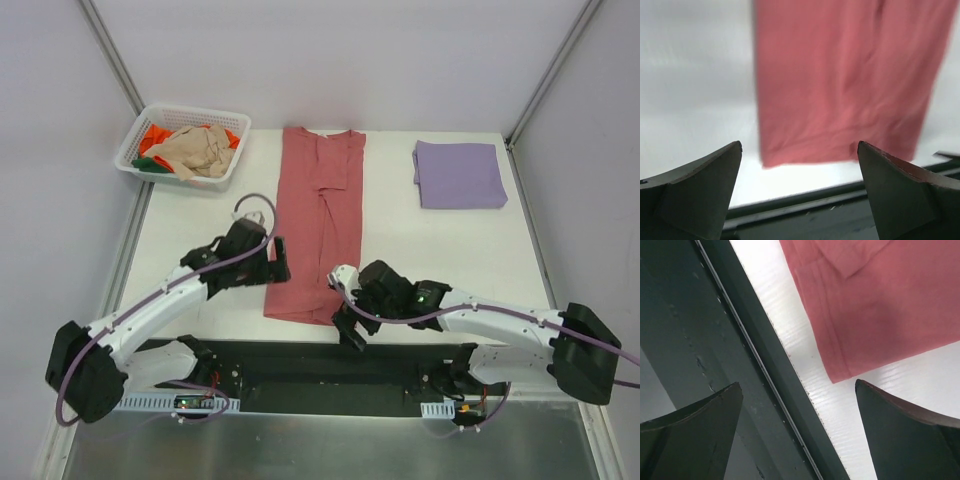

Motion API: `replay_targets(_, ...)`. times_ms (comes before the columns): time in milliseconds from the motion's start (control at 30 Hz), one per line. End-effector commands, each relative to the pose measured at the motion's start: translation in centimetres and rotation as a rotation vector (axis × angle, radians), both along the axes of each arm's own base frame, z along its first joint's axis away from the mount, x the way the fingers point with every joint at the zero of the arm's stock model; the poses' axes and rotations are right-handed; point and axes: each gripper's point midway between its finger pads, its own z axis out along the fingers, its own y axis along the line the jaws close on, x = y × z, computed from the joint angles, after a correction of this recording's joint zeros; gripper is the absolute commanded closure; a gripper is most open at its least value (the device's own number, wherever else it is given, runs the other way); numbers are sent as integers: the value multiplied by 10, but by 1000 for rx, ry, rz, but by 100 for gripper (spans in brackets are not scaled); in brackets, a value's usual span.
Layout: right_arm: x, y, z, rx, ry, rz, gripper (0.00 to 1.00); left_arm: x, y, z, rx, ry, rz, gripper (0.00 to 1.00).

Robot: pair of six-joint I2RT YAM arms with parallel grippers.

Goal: Fold and stack the t-shirts
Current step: Grab the bottom of the folded rectangular tshirt with both arms

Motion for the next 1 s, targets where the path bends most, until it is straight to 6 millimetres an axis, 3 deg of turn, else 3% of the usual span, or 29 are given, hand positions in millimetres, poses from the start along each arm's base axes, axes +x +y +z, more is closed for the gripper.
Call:
replay_targets(0, 1, -2, -12, -103, -36, -6, 1, -56, 19, -46, -58, 154, 66, 1)
replay_targets(167, 11, -5, -28, -181, -44, -74, 5, -82, 17, -73, -125, 223, 40, 14)
replay_targets(300, 17, -6, -41, -220, -38, -125, 14, -79, 11, -84, -130, 238, 38, 27)
replay_targets(500, 21, -14, -55, -287, -28, -176, 29, -70, 13, -97, -67, 253, 48, 35)
replay_targets(600, 19, -12, -60, -290, -14, -186, 32, -69, 20, -108, -21, 268, 71, 49)
replay_targets(667, 21, -12, -61, -296, -11, -196, 36, -70, 20, -110, -9, 282, 62, 63)
replay_targets(767, 21, -13, -64, -310, -5, -206, 49, -70, 23, -113, 7, 286, 66, 81)
replay_targets(833, 19, -14, -65, -316, 6, -206, 67, -70, 24, -114, 14, 286, 70, 99)
replay_targets(967, 11, -19, -66, -316, 42, -221, 87, -81, 23, -113, -2, 319, 48, 100)
